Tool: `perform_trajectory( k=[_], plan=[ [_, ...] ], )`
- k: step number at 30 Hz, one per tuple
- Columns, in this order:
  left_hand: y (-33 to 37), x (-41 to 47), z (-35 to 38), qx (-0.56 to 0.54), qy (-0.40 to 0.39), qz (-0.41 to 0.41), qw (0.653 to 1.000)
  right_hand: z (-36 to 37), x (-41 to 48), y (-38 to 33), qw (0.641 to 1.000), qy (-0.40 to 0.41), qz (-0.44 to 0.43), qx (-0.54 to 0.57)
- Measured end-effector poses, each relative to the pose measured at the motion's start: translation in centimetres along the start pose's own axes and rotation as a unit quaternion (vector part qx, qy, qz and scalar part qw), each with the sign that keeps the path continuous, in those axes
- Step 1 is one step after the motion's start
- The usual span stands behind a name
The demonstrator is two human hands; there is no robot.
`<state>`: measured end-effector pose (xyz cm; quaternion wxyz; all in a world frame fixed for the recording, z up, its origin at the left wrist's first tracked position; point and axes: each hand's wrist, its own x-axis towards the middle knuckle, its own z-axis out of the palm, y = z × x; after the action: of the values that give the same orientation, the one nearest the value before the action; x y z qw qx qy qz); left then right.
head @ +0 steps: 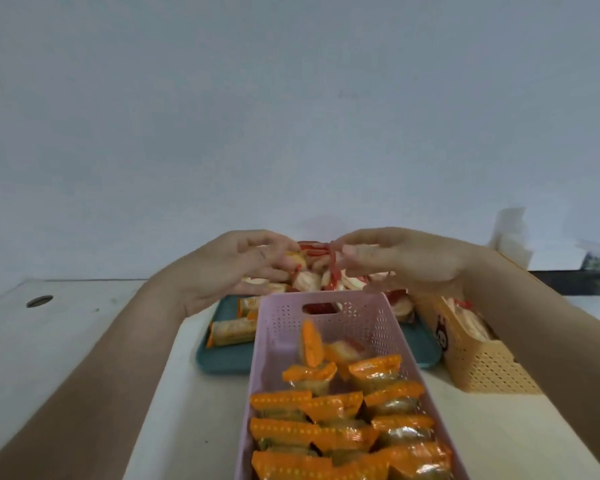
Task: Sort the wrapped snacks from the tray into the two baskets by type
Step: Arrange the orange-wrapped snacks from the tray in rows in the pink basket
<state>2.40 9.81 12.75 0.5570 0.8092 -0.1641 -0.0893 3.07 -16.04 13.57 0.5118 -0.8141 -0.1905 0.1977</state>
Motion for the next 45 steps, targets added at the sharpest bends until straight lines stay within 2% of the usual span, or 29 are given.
perform_trajectory(
  k=[2,3,4,7,9,11,15,17,18,20,21,22,24,25,27,29,32,34,36,37,39,40,42,45],
  plan=[
    [-1.4,1.5,-0.9,0.047,0.132,-0.019,0.990,-0.7,1.2,-0.1,0.996,0.087,-0.010,-0.014],
    [-2.4,2.1,-1.3,0.095,0.155,-0.037,0.983,-0.9,2.0,-0.1,0.994,0.105,-0.005,-0.034],
    [-3.6,2.7,-1.7,0.145,0.151,-0.057,0.976,-0.9,3.2,-0.2,0.993,0.103,0.006,-0.064],
    [-8.1,4.6,-2.2,0.281,0.063,-0.122,0.950,0.1,7.4,-0.3,0.984,0.040,0.032,-0.171],
    [-10.3,5.7,-1.7,0.341,0.047,-0.147,0.927,1.4,10.1,-0.3,0.967,0.005,0.022,-0.254],
    [-11.8,7.0,-1.6,0.332,0.057,-0.168,0.927,2.9,13.1,-0.1,0.950,-0.037,0.008,-0.310],
    [-12.6,9.3,-1.4,0.317,0.028,-0.158,0.935,4.5,17.7,1.0,0.922,-0.104,0.052,-0.370],
    [-12.6,9.9,-1.8,0.308,0.027,-0.168,0.936,4.5,19.2,1.4,0.894,-0.106,0.066,-0.429],
    [-12.6,10.1,-2.1,0.312,0.035,-0.182,0.932,4.5,19.6,1.4,0.894,-0.104,0.067,-0.430],
    [-13.0,10.3,-3.0,0.343,0.044,-0.193,0.918,4.1,19.9,1.3,0.930,-0.069,0.047,-0.357],
    [-13.2,10.3,-3.4,0.360,0.048,-0.190,0.912,3.7,19.9,1.2,0.948,-0.021,0.016,-0.317],
    [-13.3,10.3,-3.8,0.374,0.050,-0.187,0.907,3.2,20.1,1.3,0.949,0.047,-0.018,-0.310],
    [-13.3,10.3,-4.4,0.388,0.040,-0.177,0.903,2.1,20.8,1.7,0.908,0.156,-0.053,-0.385],
    [-13.4,10.3,-4.6,0.391,0.025,-0.170,0.904,1.8,21.3,2.1,0.882,0.163,-0.046,-0.440],
    [-13.4,10.2,-4.4,0.412,-0.009,-0.153,0.898,1.7,21.9,2.7,0.829,0.122,-0.024,-0.545],
    [-14.0,10.1,-4.1,0.452,0.000,-0.120,0.884,2.2,22.6,3.0,0.777,0.095,-0.029,-0.621],
    [-15.0,10.1,-4.2,0.470,0.055,-0.063,0.879,2.9,23.6,3.4,0.743,0.081,-0.036,-0.663],
    [-15.1,10.0,-4.6,0.444,0.103,-0.054,0.889,3.1,23.9,3.3,0.743,0.073,-0.023,-0.665],
    [-14.9,9.8,-4.9,0.371,0.166,-0.069,0.911,3.3,24.0,3.2,0.739,0.066,-0.021,-0.670],
    [-14.9,9.7,-5.0,0.308,0.203,-0.077,0.926,3.5,24.1,3.3,0.738,0.067,-0.029,-0.671],
    [-14.4,9.4,-5.2,0.114,0.253,-0.087,0.957,3.5,24.0,3.3,0.750,0.077,-0.048,-0.655],
    [-14.0,9.1,-5.3,0.014,0.259,-0.095,0.961,3.4,23.7,3.2,0.767,0.091,-0.060,-0.632],
    [-12.8,8.3,-5.3,-0.114,0.250,-0.101,0.956,2.6,22.6,2.3,0.821,0.154,-0.091,-0.542],
    [-9.8,6.7,-4.9,-0.213,0.224,-0.052,0.950,0.8,19.2,-0.6,0.911,0.276,-0.102,-0.289]
  ],
)
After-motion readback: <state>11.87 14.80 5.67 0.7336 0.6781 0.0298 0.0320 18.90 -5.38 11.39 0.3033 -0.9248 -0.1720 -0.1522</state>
